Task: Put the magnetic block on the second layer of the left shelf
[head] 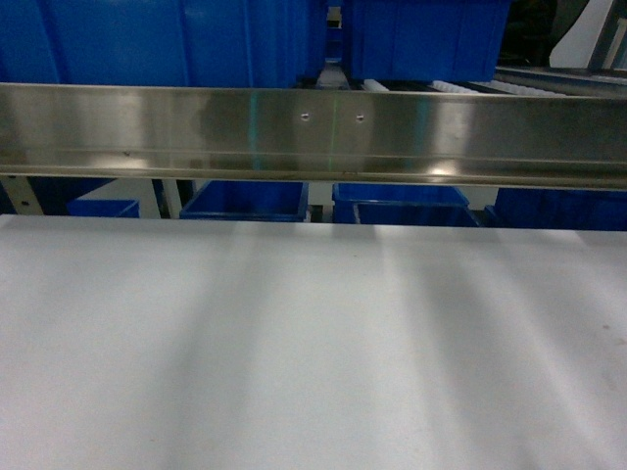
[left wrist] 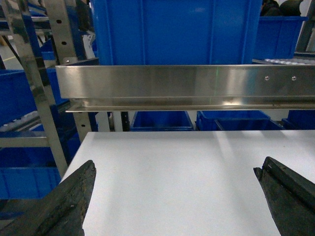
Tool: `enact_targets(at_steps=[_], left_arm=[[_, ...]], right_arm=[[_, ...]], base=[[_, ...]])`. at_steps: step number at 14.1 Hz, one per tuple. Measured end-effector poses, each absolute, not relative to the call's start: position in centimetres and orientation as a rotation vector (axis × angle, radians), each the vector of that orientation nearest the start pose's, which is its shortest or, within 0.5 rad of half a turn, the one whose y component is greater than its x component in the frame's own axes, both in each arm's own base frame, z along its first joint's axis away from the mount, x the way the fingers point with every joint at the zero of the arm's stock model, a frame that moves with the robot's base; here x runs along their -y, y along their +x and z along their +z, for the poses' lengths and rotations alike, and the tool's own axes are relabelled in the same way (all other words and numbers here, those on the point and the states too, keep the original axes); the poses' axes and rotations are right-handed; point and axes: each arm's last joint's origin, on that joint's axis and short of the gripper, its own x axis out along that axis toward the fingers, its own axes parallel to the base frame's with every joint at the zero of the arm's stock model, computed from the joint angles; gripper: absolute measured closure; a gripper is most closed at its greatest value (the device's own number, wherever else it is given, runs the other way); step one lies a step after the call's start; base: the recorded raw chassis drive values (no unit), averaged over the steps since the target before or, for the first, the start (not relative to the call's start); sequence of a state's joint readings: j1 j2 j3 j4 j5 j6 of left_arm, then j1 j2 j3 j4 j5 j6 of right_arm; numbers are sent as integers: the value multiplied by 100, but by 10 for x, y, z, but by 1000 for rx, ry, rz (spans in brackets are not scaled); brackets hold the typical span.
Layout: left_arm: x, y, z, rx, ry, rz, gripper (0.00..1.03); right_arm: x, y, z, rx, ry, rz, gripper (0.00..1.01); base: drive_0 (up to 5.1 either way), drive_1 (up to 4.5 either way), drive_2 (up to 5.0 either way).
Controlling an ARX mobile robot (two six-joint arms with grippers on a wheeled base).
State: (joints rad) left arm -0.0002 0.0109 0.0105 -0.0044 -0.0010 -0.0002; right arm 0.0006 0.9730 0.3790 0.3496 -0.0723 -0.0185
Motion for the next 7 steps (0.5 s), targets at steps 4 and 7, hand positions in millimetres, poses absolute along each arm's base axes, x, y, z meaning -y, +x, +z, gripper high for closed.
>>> enact_targets(at_steps=[4, 7], left_arm=[[0, 98, 166, -4, 0, 0, 5], [0, 98, 166, -4, 0, 1, 5]], right_arm=[[-2, 202, 211, -245, -10, 75, 60], [-2, 202, 211, -244, -10, 75, 60]], base=[[-501, 244, 244], [-508, 237, 237]])
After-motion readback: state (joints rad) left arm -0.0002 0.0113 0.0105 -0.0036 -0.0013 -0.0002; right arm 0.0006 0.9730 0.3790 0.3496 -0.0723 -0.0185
